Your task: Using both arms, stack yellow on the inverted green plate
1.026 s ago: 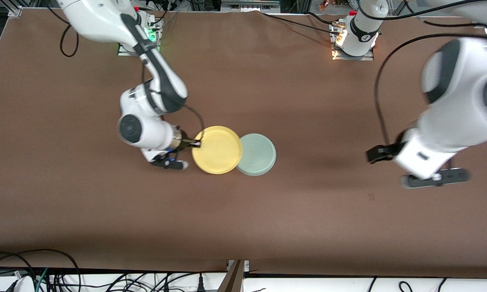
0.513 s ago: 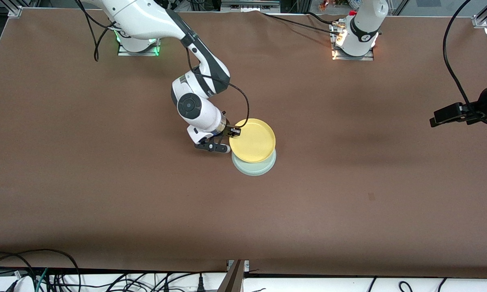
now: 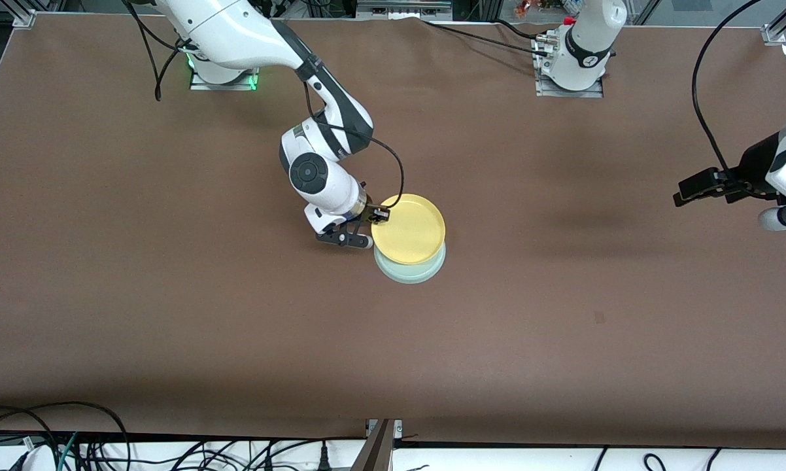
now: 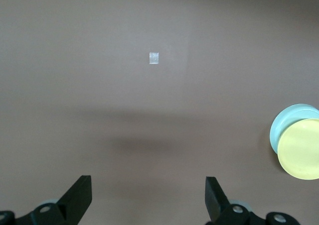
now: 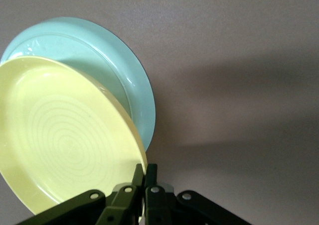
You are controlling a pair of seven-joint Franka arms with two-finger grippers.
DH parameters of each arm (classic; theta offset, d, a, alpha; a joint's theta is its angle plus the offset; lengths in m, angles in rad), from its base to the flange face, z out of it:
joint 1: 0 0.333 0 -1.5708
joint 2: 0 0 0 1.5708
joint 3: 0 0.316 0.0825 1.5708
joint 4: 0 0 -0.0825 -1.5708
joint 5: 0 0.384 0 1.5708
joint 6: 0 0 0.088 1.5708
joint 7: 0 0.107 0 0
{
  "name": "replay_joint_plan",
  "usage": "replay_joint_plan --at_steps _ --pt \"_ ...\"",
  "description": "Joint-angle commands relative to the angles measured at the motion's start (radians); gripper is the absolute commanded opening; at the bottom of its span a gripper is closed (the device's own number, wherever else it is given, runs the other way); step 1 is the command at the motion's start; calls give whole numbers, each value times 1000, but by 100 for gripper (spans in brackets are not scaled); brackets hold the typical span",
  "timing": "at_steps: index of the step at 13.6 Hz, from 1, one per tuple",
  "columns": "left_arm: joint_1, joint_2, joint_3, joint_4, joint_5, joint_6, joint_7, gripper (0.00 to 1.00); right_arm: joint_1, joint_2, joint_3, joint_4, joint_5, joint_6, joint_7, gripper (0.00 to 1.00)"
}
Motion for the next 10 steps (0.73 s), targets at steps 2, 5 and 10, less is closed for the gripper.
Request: replay_joint_plan --at_steps 2,5,10 --pt "-8 -33 -4 -11 19 18 15 100 8 21 -8 20 14 42 0 0" --pt "-2 -24 -2 13 44 15 15 100 10 42 -8 21 16 94 0 0" --pt "11 7 6 85 60 16 15 100 -7 18 -32 81 -1 18 -23 100"
